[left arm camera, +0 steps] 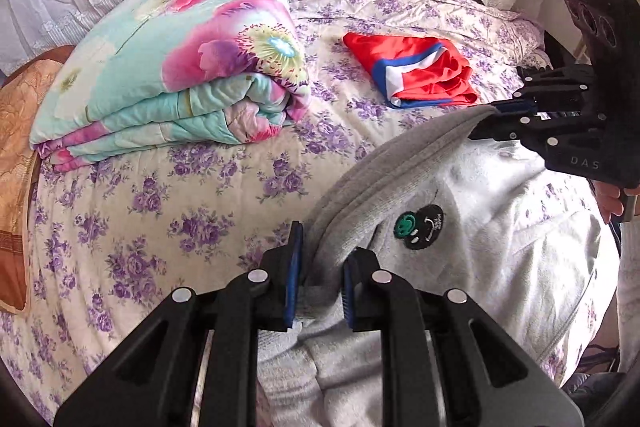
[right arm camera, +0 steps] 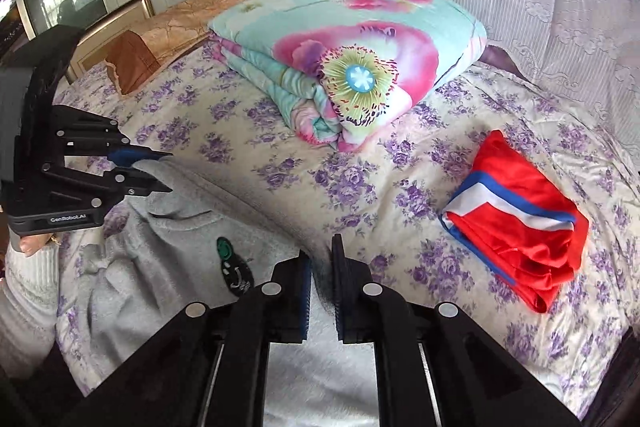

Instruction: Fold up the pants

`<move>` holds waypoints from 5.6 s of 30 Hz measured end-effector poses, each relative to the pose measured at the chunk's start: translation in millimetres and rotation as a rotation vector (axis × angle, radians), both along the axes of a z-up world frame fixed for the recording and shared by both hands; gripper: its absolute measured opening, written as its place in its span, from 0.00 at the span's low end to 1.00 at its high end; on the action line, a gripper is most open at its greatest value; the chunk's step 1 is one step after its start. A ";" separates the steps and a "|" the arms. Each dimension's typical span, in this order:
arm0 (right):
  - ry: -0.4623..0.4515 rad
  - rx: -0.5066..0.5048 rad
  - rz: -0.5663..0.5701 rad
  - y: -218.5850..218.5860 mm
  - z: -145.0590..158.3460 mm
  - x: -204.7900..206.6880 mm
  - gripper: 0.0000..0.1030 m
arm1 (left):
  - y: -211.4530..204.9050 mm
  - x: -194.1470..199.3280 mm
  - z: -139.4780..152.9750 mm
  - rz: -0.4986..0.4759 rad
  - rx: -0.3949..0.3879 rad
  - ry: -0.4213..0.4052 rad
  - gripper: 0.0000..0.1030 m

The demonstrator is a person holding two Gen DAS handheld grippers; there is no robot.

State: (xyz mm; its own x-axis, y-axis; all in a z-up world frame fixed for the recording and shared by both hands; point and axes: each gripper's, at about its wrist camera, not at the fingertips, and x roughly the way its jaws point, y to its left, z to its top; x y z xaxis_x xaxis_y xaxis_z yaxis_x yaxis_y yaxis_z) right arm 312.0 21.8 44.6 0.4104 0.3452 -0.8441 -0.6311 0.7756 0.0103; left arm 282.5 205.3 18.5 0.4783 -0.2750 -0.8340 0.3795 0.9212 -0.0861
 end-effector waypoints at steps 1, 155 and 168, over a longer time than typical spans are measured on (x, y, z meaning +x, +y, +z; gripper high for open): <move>0.000 0.012 0.005 -0.9 2.7 -15.3 0.10 | -2.2 -10.2 3.2 -0.012 0.000 -0.007 0.15; 0.435 0.116 0.372 -19.9 -126.1 -72.3 0.67 | -88.2 -179.8 -119.9 -0.046 -0.049 0.241 0.01; 0.420 0.310 0.268 -66.4 -101.9 -47.0 0.13 | -86.0 -180.3 -118.6 -0.045 -0.054 0.231 0.01</move>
State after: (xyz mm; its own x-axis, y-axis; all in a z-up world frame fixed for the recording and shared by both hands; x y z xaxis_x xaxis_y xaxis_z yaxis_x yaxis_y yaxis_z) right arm 265.0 -44.6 -57.3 -0.0734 0.6477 -0.7584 -0.6975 0.5102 0.5032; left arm 102.2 119.2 -100.1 0.2629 -0.3392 -0.9033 0.3845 0.8954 -0.2243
